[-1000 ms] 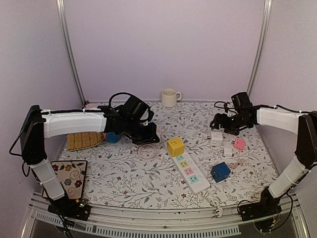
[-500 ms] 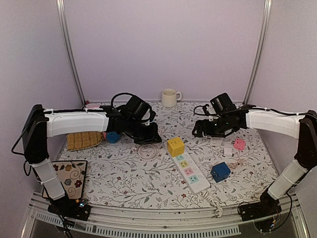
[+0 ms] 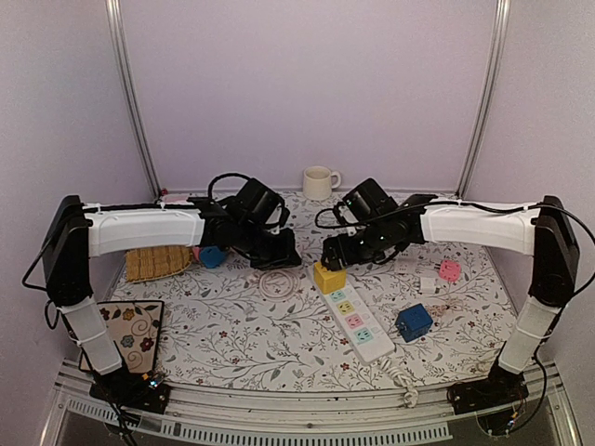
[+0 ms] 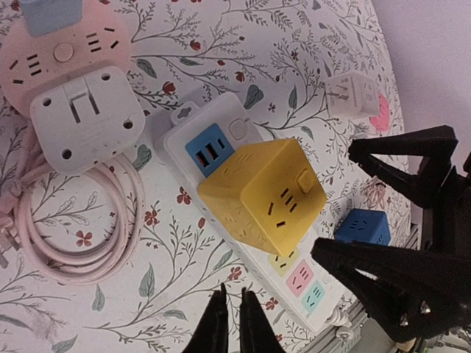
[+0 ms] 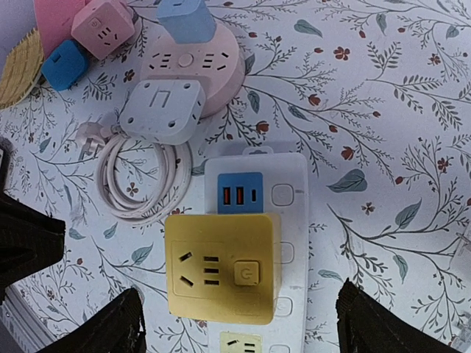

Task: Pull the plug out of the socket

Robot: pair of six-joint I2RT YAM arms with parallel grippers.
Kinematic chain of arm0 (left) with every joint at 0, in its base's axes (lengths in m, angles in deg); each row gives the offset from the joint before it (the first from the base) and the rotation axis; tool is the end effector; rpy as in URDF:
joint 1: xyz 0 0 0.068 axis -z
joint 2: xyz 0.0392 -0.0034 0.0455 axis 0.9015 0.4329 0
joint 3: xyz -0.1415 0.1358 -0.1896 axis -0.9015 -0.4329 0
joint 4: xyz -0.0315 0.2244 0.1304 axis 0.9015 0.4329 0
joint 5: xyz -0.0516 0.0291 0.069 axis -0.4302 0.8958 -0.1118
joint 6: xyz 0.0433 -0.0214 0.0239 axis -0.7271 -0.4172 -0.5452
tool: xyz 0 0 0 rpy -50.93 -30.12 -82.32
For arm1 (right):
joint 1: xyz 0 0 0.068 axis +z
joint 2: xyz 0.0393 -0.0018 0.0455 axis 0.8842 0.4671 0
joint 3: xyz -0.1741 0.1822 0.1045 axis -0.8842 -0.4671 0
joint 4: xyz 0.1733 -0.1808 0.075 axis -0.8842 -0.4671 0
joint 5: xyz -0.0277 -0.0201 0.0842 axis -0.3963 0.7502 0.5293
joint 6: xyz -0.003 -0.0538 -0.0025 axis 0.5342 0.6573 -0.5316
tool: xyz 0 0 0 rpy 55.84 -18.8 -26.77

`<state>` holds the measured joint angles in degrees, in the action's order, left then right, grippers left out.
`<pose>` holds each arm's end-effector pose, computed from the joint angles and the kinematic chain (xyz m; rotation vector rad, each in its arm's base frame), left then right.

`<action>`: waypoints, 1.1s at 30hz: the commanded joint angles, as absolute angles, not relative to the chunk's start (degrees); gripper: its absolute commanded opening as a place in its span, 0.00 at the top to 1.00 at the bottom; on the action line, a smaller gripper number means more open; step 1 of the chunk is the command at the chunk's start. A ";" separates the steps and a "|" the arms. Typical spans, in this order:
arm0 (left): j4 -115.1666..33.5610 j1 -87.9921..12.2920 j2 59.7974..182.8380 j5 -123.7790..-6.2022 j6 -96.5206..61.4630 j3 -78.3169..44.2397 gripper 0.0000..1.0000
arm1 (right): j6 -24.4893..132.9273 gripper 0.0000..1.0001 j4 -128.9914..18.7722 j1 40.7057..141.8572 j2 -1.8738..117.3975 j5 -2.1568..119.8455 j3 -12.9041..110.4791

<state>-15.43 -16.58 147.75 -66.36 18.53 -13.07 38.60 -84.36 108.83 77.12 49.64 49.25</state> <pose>0.2595 -0.2948 0.2374 0.0864 2.6417 -0.8809 0.2614 0.2756 0.2379 -0.5298 2.5214 0.4432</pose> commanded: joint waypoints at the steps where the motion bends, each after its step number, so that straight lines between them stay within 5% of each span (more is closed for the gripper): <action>1: -15.06 -17.46 145.78 -65.33 19.48 -14.78 0.92 | 39.60 0.08 -88.29 110.98 81.98 45.50 54.40; 7: -15.21 -17.75 144.23 -64.56 20.32 -16.59 0.92 | 39.82 0.10 -91.60 112.26 87.64 42.92 60.05; 16: -15.62 -18.11 142.61 -64.59 21.24 -18.62 0.92 | 40.69 0.26 -92.68 112.71 91.53 44.02 62.82; 26: -17.39 -18.40 142.21 -65.85 22.64 -20.55 0.91 | 40.78 0.30 -93.44 113.09 92.70 44.37 63.15; 33: -18.31 -18.43 142.19 -66.43 23.37 -21.41 0.86 | 40.94 0.56 -92.90 113.23 90.59 45.01 63.91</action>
<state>-16.59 -17.76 143.91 -65.48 22.53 -20.46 40.67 -92.97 112.79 91.83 44.37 62.01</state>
